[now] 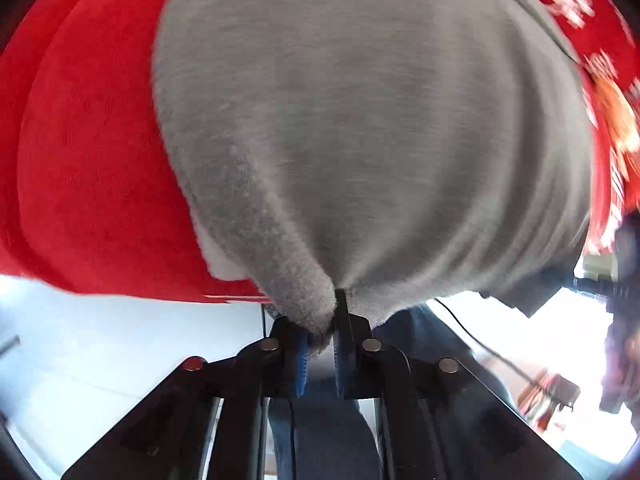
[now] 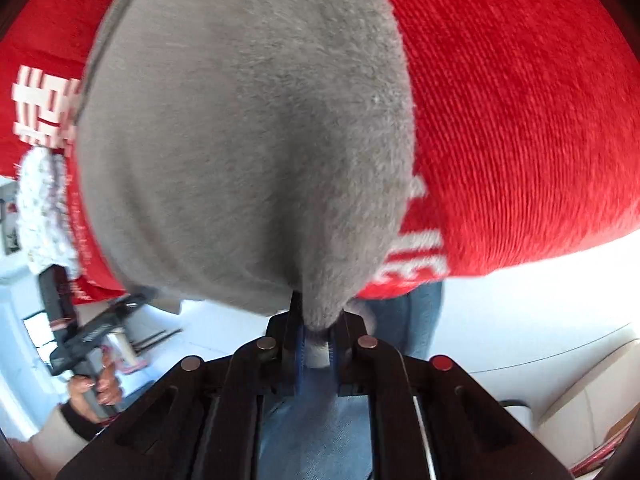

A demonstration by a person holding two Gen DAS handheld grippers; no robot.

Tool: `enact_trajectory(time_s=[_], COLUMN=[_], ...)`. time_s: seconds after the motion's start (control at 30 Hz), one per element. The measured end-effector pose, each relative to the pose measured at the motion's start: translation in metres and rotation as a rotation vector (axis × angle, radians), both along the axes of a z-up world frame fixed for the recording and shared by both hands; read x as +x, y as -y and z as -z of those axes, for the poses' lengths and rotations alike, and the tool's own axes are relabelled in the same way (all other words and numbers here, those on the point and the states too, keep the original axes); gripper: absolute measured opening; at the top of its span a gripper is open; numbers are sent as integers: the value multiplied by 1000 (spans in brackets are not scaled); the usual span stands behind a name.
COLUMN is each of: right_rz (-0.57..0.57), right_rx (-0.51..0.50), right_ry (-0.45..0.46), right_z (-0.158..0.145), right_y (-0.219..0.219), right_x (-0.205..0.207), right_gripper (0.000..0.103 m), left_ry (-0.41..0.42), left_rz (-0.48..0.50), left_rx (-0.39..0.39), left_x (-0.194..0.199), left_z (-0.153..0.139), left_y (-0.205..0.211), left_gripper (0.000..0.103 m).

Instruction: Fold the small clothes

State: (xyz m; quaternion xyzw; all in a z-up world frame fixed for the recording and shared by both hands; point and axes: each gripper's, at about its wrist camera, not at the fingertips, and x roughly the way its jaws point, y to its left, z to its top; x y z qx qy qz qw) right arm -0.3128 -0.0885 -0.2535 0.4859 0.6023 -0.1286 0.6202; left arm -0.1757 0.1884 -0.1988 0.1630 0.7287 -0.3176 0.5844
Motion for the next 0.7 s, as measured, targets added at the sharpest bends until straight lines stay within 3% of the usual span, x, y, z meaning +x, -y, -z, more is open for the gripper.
enact_trajectory(time_s=[0.2,0.3,0.4,0.5,0.63,0.7], right_rz=[25,62,111,120,145,171], right_rx=[54,44,34,15,-35,-41], right_ry=[184,286,375,411,373,345], right_z=[-57,-85,-107,-107,-96,-91], right_y=[4,19,44,71,112,130], right_x=[14,29,53,84,126,141], right_gripper=[10,10,10,10,11,13], left_ry=[-25,43,116,181,296,302], left_rz=[-2,1,14,-2,-42,-37], left_rx=[-192,-246,-272,-262,-207,-179], left_x=[18,42,65,100,137,149], left_z=[-69,-102,-111,-108,-102,-102], left_y=[6,17,38,62,91,100], left_gripper=[11,11,11,11,11,17])
